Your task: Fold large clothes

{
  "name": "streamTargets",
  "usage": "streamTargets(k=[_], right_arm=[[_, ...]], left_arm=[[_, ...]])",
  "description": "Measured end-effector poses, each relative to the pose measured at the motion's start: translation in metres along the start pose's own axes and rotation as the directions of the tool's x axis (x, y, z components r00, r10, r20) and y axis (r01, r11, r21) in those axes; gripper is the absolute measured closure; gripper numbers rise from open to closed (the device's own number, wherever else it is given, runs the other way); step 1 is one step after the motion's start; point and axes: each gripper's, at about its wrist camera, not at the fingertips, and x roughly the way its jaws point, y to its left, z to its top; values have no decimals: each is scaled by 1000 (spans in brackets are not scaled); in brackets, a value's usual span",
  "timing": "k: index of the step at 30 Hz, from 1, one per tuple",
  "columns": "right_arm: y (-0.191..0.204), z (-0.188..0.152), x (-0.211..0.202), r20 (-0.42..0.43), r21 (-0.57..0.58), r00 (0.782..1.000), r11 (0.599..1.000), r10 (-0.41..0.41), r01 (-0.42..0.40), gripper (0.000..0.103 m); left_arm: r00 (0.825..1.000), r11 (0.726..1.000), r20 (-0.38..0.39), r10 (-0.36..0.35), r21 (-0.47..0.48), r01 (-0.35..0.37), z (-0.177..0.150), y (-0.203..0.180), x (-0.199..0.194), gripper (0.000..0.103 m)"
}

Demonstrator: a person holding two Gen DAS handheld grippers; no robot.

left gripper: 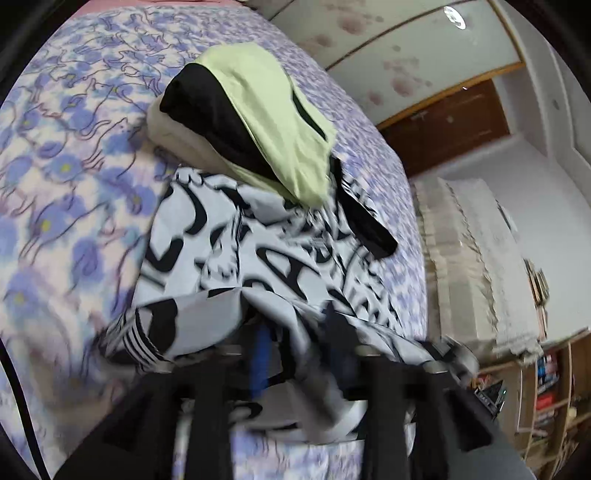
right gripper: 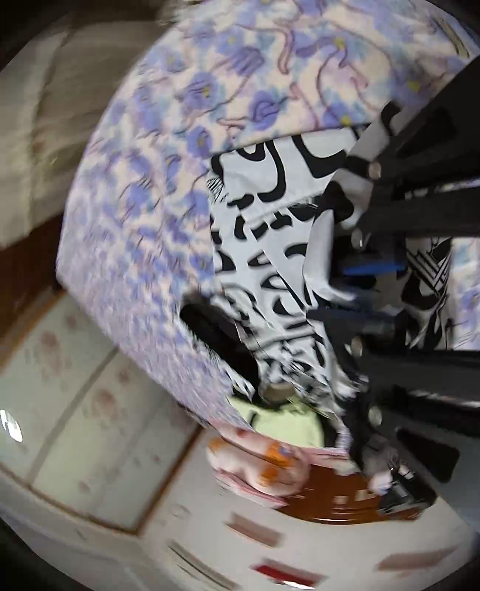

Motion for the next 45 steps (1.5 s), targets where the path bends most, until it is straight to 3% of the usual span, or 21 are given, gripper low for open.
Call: streamTargets(k=[1, 3, 7, 12, 17, 22, 24, 26, 27, 28, 29, 30, 31, 33, 35, 39, 42, 45], right_arm=[[-6, 7, 13, -11, 34, 1000, 999, -4, 4, 67], [-14, 14, 31, -14, 54, 1000, 998, -13, 13, 62], [-22, 19, 56, -37, -8, 996, 996, -87, 87, 62], [-34, 24, 87, -75, -115, 974, 972, -215, 205, 62], [-37, 34, 114, -92, -211, 957, 944, -277, 253, 62], [-28, 39, 142, -119, -323, 945, 912, -305, 253, 62], [-24, 38, 154, -130, -370, 936, 892, -327, 260, 62], [-23, 36, 166, -125, -411, 924, 866, -362, 284, 62], [-23, 35, 168, -120, -414, 924, 864, -363, 286, 60], [-23, 32, 170, -114, -417, 925, 862, -362, 287, 65], [-21, 29, 169, -101, -429, 925, 855, -366, 291, 70], [-18, 24, 169, -84, -455, 921, 837, -381, 304, 92], [-16, 17, 168, -71, -478, 913, 817, -402, 323, 98], [-11, 7, 154, -21, -482, 912, 803, -409, 349, 100], [-7, 2, 134, 29, -457, 925, 818, -379, 349, 100], [2, 8, 93, 119, -385, 947, 865, -299, 322, 100], [19, 18, 75, 192, -380, 943, 866, -272, 327, 100], [34, 33, 83, 233, -385, 934, 856, -271, 345, 100]], left_arm=[[1000, 1000, 9, 22, -5, -22, 7, 1, 8, 23], [998, 998, 21, 57, -6, -57, 16, 4, 22, 15], [985, 981, -25, 173, 97, -170, 30, 4, 62, 15], [950, 911, -42, 311, 297, -285, 30, -5, 102, 15], [923, 846, -51, 380, 423, -325, 38, -11, 140, 15], [915, 813, -51, 400, 480, -329, 47, -15, 167, 16], [910, 796, -47, 413, 503, -336, 48, -15, 177, 20], [913, 793, -54, 403, 518, -320, 46, -15, 185, 34], [919, 798, -61, 389, 522, -303, 44, -15, 186, 48], [927, 803, -72, 368, 527, -278, 41, -17, 187, 67], [929, 800, -69, 363, 535, -273, 38, -20, 186, 71], [921, 772, -27, 389, 556, -309, 32, -24, 184, 80], [913, 745, 4, 409, 577, -336, 26, -29, 182, 89], [910, 720, 56, 411, 592, -362, 16, -35, 170, 95], [910, 715, 93, 404, 588, -377, 10, -39, 156, 97], [923, 737, 173, 343, 560, -378, 9, -55, 120, 97], [923, 761, 229, 309, 522, -384, 18, -65, 105, 97], [910, 758, 257, 326, 504, -414, 26, -69, 113, 97]])
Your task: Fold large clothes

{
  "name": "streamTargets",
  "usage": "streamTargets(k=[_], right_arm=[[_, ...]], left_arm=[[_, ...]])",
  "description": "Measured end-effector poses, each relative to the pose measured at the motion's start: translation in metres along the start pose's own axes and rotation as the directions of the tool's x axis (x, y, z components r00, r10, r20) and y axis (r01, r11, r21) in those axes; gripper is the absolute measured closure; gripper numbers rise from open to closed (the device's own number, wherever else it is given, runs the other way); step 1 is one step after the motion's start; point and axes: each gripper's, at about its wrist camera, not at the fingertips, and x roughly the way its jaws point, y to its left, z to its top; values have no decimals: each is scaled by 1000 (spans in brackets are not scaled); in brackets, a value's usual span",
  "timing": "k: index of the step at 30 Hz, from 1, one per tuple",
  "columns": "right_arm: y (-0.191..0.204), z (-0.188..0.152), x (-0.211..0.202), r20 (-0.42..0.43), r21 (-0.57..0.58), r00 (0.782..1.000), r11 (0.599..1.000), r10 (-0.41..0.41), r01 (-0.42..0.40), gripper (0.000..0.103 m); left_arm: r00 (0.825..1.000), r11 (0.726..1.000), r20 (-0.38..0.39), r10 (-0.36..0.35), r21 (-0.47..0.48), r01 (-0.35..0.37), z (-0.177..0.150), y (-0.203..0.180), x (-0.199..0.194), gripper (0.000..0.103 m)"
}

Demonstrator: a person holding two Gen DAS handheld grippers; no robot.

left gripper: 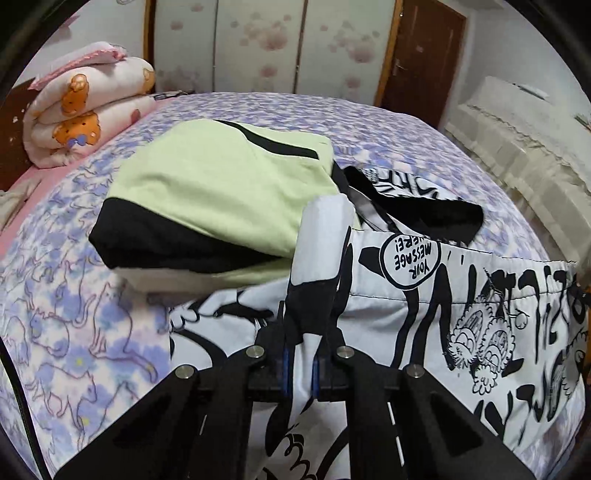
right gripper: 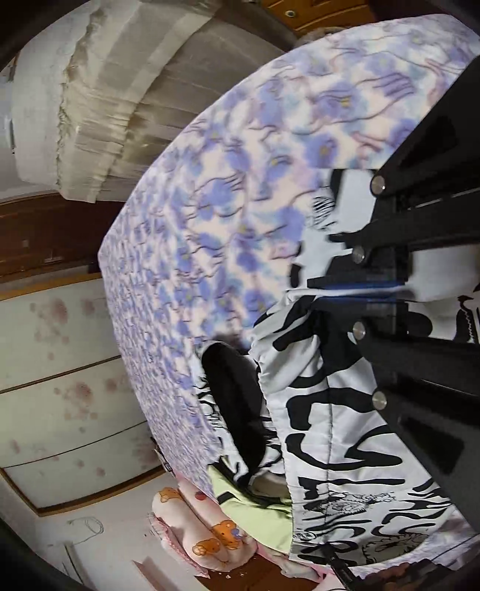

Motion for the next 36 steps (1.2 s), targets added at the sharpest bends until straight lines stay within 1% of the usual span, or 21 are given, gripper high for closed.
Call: streamTargets(k=[3, 4, 6, 8, 9, 13, 14, 15, 16, 18, 20, 21, 23, 24, 25, 27, 28, 29, 32, 34, 36], right_arm=[[9, 7, 29, -11, -7, 999, 999, -38, 38, 100], [11, 7, 44, -25, -21, 998, 998, -65, 64, 100], [13, 0, 80, -86, -50, 988, 991, -130, 126, 100], [11, -12, 112, -159, -55, 972, 985, -173, 166, 100], [10, -18, 122, -174, -58, 967, 982, -187, 179, 99], [20, -25, 127, -149, -94, 958, 968, -244, 232, 95], [23, -24, 124, -146, -115, 955, 963, -259, 244, 93], [24, -24, 121, -148, -125, 952, 960, -268, 251, 90], [27, -22, 117, -150, -143, 946, 954, -286, 265, 88], [29, -15, 103, -145, -145, 945, 951, -295, 274, 88], [30, -11, 86, -125, -113, 952, 958, -278, 265, 88], [33, -9, 71, -104, -83, 962, 966, -251, 243, 87], [41, -10, 46, -73, -52, 977, 979, -201, 197, 81], [47, -12, 39, -64, -49, 980, 982, -186, 183, 77], [57, -16, 28, -51, -53, 985, 985, -167, 164, 76], [78, -25, 16, -48, -79, 992, 990, -120, 116, 76], [93, -34, 10, -51, -99, 995, 992, -82, 77, 76], [109, -44, 7, -60, -116, 997, 992, -57, 50, 76], [148, -75, 3, -90, -146, 995, 988, 34, -47, 76], [169, -97, 5, -104, -185, 993, 980, 53, -71, 76], [180, -118, 11, -129, -227, 991, 972, 35, -64, 76]], left_arm=[[1000, 1000, -3, 19, -15, -19, 3, -1, 23, 97], [1000, 999, -10, 25, -23, -26, 2, 0, 34, 97], [999, 999, -26, 34, -35, -35, -3, 2, 55, 97], [999, 999, -26, 40, -30, -41, -10, 4, 71, 96], [999, 999, -24, 38, -29, -38, -13, 4, 77, 96], [1000, 998, -24, 6, -55, -7, -20, 12, 83, 91], [1000, 998, -28, 9, -57, -10, -19, 14, 82, 87], [999, 998, -31, 26, -57, -27, -18, 15, 79, 74], [999, 998, -29, 37, -56, -39, -16, 16, 74, 65], [999, 997, -22, 41, -68, -42, -14, 22, 60, 55], [1000, 996, 0, 31, -81, -30, -12, 22, 40, 50], [999, 996, 19, 28, -82, -26, -12, 20, 27, 48], [998, 997, 50, 33, -70, -29, -14, 12, 3, 48], [998, 998, 57, 37, -57, -33, -15, 6, -6, 48], [998, 998, 58, 36, -48, -33, -17, 0, -13, 48], [998, 999, 59, -11, -37, 13, -26, -19, -30, 48], [998, 999, 54, -36, -39, 38, -30, -26, -35, 48], [996, 995, 42, -81, -46, 83, -38, -38, -38, 48], [989, 988, 18, -145, -55, 146, -60, -64, -37, 50], [989, 988, 2, -147, -40, 147, -80, -84, -30, 51], [992, 992, -27, -124, -36, 123, -97, -92, -19, 51]])
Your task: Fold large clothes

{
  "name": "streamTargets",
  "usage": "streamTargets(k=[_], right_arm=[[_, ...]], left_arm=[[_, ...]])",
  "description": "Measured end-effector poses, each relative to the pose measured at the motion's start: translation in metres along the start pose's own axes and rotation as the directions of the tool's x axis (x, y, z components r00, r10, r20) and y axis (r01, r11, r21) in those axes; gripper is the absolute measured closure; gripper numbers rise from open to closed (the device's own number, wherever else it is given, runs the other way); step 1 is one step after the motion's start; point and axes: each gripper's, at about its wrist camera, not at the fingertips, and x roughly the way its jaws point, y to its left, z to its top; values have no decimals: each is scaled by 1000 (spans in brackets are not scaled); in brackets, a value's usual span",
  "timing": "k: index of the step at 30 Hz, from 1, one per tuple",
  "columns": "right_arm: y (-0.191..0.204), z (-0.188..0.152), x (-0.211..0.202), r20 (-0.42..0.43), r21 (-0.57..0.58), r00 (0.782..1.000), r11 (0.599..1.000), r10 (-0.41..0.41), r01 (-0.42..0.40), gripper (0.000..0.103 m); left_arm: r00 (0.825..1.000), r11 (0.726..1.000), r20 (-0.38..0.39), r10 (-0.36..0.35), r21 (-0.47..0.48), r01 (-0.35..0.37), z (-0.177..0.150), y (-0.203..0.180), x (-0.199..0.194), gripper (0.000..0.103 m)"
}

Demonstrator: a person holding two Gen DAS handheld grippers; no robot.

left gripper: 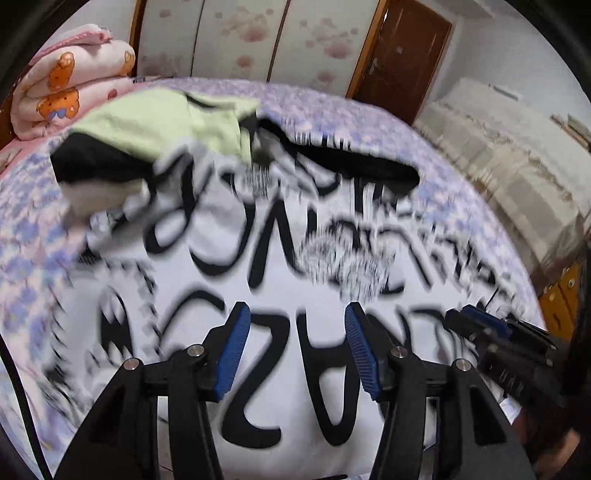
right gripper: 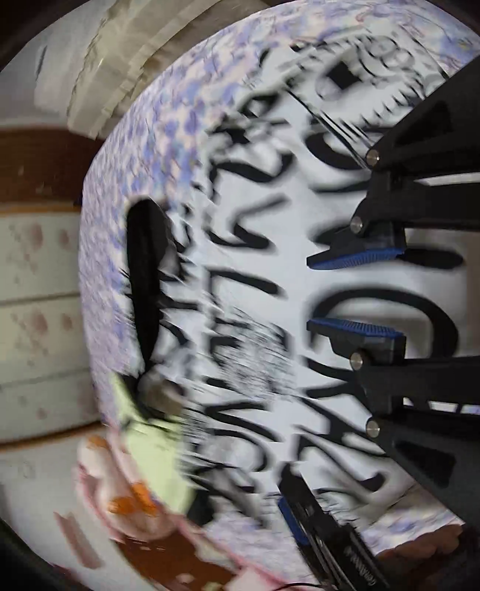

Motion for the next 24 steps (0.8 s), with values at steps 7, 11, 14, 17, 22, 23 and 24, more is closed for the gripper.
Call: streamTargets(k=[7, 11, 14, 17, 22, 23, 24], right_arm=[[-63, -39, 8, -33, 33, 988, 988, -149, 150, 76], [-140, -52, -1, -60, 120, 955, 947, -291, 296, 77], [-186, -59, -14, -73, 232, 975, 947, -211, 222, 103], [-190, -57, -26, -68, 245, 973, 941, -223, 232, 103], [-178, -52, -32, -90, 237, 966, 937, -241, 256, 99], [-176, -50, -34, -93, 239, 968, 939, -233, 249, 99], [-175, -49, -33, -92, 241, 970, 940, -226, 242, 99]], left_arm=[[994, 996, -84, 74, -34, -77, -31, 61, 21, 77], [987, 988, -65, 149, -33, -151, -28, 92, 7, 77], [988, 986, -70, 135, -88, -141, -25, 114, 0, 77], [987, 983, -77, 140, -112, -148, -24, 120, -3, 77], [985, 978, -102, 142, -136, -155, -24, 121, -10, 66], [984, 978, -105, 143, -139, -157, -24, 120, -14, 62], [984, 977, -103, 145, -140, -159, -24, 117, -17, 53]])
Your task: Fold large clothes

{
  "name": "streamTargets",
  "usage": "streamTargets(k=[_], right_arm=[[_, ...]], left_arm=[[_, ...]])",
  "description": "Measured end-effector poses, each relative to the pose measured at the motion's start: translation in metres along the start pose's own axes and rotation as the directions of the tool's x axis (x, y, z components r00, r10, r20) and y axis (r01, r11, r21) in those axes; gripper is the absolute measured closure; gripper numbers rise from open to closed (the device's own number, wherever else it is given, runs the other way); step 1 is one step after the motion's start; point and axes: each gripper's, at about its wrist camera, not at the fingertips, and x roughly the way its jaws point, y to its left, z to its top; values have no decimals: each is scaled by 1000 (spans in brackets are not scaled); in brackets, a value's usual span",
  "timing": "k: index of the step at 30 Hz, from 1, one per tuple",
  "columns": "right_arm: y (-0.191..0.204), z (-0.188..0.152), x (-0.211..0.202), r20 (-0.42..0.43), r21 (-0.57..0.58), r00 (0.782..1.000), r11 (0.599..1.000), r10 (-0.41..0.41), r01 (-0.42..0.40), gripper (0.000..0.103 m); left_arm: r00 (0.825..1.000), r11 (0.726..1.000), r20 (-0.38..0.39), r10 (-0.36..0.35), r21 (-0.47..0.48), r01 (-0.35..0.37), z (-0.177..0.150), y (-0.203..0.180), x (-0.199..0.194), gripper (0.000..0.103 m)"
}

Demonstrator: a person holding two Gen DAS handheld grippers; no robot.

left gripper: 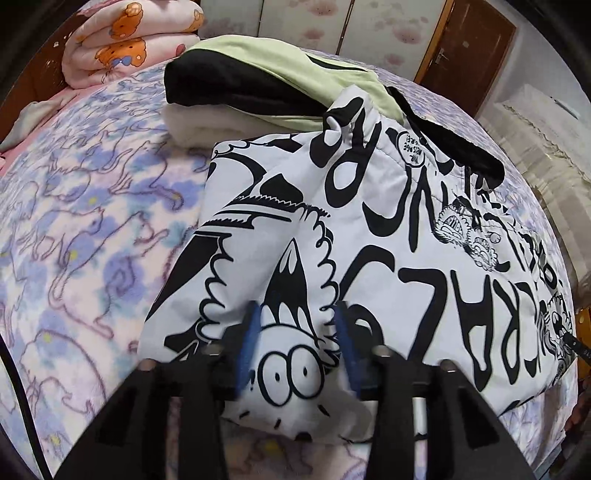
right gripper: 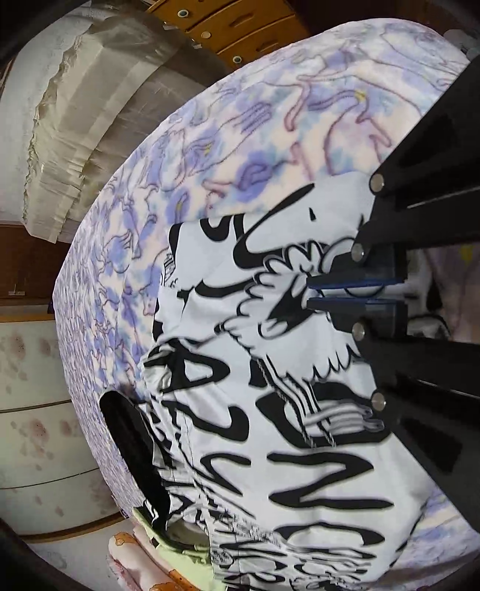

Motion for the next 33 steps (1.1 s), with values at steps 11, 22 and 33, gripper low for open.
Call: streamTargets(k=[11, 22, 33], right_arm=[[19, -9, -55, 57, -41, 993, 994, 100, -98, 98], [23, -26, -114, 76, -19, 979, 982, 188, -188, 87], [26, -38, -166, 124, -11, 959, 967, 254, -255, 61]], left_arm=[[998, 1000, 58, -13, 6, 13, -9, -13, -62, 37], [989, 995, 121, -83, 72, 75, -31, -41, -136, 22], [974, 984, 174, -147, 124, 127, -52, -59, -195, 17]])
